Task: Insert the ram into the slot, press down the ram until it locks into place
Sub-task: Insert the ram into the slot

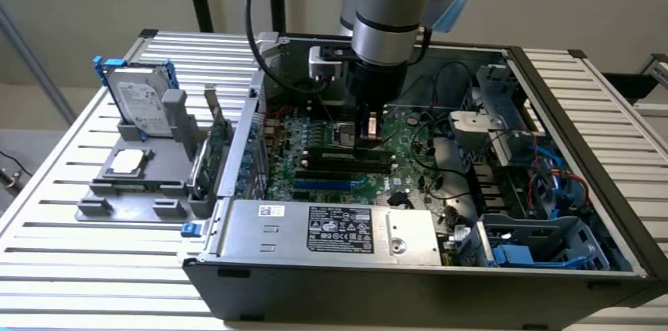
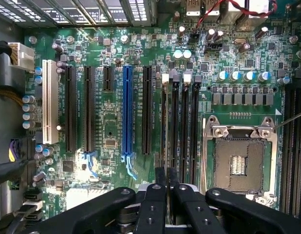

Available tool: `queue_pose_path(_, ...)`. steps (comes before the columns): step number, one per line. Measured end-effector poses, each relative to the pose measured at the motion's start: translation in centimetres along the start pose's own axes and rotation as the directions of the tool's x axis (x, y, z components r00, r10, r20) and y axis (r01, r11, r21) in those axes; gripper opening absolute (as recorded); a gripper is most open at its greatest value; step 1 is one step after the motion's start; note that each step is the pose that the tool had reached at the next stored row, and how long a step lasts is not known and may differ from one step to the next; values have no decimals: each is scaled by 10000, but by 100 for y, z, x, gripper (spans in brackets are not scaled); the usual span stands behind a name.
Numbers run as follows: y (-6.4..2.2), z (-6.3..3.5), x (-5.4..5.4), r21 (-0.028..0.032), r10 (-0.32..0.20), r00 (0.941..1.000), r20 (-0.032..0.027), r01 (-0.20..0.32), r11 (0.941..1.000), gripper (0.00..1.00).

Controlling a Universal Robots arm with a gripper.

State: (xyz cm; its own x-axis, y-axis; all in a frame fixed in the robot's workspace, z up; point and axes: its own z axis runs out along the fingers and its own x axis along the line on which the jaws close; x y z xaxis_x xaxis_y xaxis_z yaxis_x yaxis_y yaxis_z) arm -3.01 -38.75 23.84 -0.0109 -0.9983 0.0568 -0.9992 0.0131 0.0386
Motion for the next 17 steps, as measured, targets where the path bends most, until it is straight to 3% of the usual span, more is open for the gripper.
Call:
queue_pose_path(13,0,24,30,7,0,10000,-2,0,10000,13)
queue_pose_path(17,12,28,34,56,6,10000,2,-6,10000,13)
